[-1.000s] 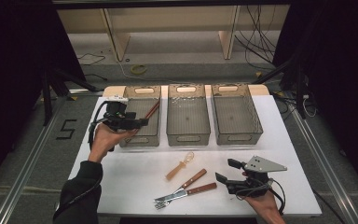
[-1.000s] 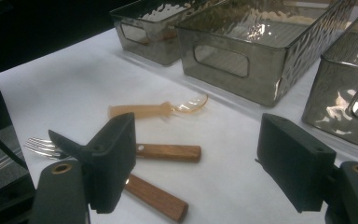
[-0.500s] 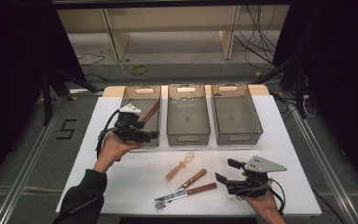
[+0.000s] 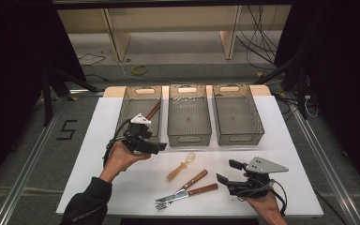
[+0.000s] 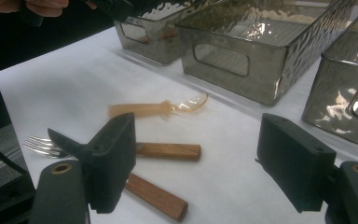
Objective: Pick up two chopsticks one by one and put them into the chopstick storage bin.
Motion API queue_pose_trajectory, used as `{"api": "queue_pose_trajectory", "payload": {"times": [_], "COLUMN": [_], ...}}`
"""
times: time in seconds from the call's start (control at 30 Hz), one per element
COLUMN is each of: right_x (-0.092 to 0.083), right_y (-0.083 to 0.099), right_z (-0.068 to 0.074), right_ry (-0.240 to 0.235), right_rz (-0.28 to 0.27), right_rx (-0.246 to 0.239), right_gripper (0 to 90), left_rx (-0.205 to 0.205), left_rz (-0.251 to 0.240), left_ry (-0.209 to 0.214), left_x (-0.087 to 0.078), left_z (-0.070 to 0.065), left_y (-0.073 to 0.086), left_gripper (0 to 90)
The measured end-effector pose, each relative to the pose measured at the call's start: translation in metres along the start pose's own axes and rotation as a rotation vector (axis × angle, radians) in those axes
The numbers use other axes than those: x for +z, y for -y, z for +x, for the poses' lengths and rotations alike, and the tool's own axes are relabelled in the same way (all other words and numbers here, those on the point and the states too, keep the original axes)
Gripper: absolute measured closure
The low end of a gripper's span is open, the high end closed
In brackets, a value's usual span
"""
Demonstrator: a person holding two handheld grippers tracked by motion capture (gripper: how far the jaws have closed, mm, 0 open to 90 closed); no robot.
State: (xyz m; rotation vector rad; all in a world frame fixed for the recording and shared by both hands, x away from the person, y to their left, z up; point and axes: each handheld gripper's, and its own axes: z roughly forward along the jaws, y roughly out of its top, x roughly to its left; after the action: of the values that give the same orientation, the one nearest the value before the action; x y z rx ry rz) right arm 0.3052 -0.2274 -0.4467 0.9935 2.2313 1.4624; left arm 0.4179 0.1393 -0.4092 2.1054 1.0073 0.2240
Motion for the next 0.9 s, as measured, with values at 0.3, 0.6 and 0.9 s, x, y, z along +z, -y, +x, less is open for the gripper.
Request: {"api": "queue_pose_trajectory", "payload": {"times": [0.3, 0.6, 0.9], "right_x": [0.000, -0.001, -0.001], "right_y": [0.000, 0.000, 0.000], "right_z": [0.000, 0.000, 0.002], "right_ry": [0.001, 0.000, 0.002], "right_rz": [-0.001, -0.001, 0.002], "right_rx": [-0.001, 0.000, -0.008], "right_gripper": [29.1, 29.1, 29.1], "left_rx": [0.010, 0.028, 0.040], "left_rz": [0.029, 0.061, 0.093], "left_ry": [0.010, 0.020, 0.030], "left_x": [0.006, 0.014, 0.024], "left_z": [-0.008, -0.018, -0.027], "left_y": [0.009, 0.017, 0.027], "left_gripper": [19.9, 19.8, 19.9]}}
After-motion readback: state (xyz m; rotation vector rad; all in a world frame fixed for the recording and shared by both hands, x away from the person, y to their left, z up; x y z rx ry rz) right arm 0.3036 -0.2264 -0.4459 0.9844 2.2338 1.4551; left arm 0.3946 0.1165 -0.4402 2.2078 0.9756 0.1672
